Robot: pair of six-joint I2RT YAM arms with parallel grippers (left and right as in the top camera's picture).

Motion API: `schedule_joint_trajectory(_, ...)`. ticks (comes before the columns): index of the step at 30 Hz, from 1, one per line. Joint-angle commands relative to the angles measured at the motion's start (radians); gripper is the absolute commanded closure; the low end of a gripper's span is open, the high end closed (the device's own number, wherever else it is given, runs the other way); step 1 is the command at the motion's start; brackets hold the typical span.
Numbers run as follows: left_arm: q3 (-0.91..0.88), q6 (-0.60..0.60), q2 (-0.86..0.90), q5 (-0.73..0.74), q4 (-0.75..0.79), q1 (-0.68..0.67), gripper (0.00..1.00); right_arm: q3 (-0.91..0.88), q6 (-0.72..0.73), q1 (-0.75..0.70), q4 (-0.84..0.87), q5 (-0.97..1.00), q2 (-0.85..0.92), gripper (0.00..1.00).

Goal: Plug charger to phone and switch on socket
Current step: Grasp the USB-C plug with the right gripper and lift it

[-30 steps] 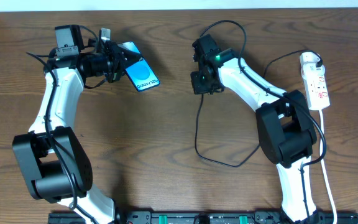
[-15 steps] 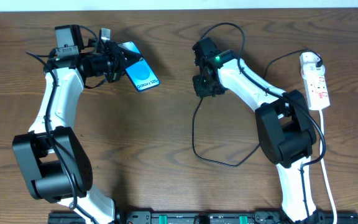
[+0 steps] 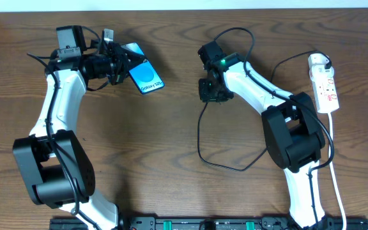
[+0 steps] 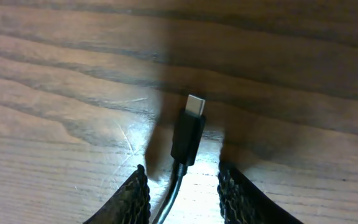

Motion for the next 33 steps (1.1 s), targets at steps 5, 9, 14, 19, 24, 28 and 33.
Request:
schedule_joint_trajectory(5,0.012,0.014,-0.023,0.039,0.001,0.002,0.93,-0.012,0.066,0.006,0.028,-0.001,0.028,0.70)
schedule_joint_trajectory(9,0.012,0.014,-0.023,0.039,0.002,0.002,0.93,-0.012,0.083,0.011,0.032,0.024,0.028,0.71)
schedule_joint_trajectory(14,0.012,0.014,-0.023,0.039,0.002,0.002,0.93,-0.012,0.086,0.016,0.043,0.030,0.035,0.72)
schedule_joint_trajectory(19,0.012,0.014,-0.023,0.039,0.002,0.002,0.92,-0.012,0.089,0.016,0.047,0.029,0.042,0.76)
schedule_joint_trajectory(24,0.012,0.014,-0.023,0.039,0.002,0.003,0.93,-0.012,0.077,0.016,0.048,0.027,0.042,0.99)
schedule_joint_trajectory(28,0.012,0.014,-0.023,0.039,0.002,0.002,0.93,-0.012,0.014,0.016,0.074,-0.025,0.042,0.99)
schedule_joint_trajectory(33,0.012,0.014,-0.023,0.039,0.001,0.002,0.92,-0.010,-0.173,-0.002,0.114,-0.211,0.018,0.99)
